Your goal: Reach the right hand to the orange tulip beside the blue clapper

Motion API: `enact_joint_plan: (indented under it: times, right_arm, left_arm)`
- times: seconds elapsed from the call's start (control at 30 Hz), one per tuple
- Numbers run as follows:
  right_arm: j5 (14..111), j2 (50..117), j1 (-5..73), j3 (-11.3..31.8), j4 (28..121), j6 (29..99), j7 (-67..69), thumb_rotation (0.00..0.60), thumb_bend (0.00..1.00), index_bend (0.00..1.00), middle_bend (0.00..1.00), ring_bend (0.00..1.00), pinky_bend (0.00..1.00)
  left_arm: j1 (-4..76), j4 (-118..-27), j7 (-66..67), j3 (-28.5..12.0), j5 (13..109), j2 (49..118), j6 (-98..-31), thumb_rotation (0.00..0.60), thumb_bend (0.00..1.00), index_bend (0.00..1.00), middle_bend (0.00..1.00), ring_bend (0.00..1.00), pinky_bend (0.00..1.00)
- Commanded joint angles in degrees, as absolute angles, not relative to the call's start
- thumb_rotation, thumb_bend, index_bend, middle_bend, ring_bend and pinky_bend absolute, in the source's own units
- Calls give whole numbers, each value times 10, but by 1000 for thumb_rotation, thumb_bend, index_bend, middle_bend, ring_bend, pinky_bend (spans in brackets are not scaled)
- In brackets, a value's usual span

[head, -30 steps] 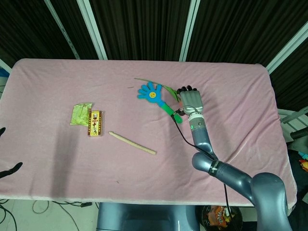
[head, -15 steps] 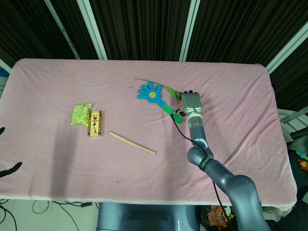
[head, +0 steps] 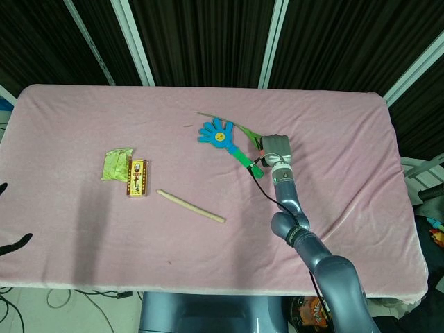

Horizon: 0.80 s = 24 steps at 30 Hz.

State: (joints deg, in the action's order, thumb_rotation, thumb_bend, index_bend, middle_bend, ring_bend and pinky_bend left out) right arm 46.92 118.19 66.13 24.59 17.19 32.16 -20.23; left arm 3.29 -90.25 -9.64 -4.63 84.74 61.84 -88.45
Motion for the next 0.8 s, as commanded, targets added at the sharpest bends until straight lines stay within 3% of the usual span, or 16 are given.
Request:
enact_joint_plan:
  times: [0.03,0.33,0.43,0.57,0.8]
  right_arm:
    - [491,1184,659,242,171,333,-175,600,522,668,598,548,616]
    - [551,1141,631,235,255,416,-101,600,531,688,615,565,624]
    - [574,1097,599,234,341,479,-80,600,531,688,614,565,624]
    - [599,998,522,228,534,576,-74,600,532,688,612,565,624]
    - [622,873,422,207,766,660,-74,600,530,688,608,564,623]
  left_arm:
    - [33,-902,-96,-47,847,618,-885,600,0,0,0,0,0]
    - [32,-900,-96,-46,854,620,-891,600,0,0,0,0,0]
    - [31,-896,-94,-46,861,622,-899,600,0,0,0,0,0]
    - [29,-892,-93,-45,869,625,-910,600,0,0,0,0,0]
    - [27,-887,-90,-43,880,630,-919,600,0,0,0,0,0]
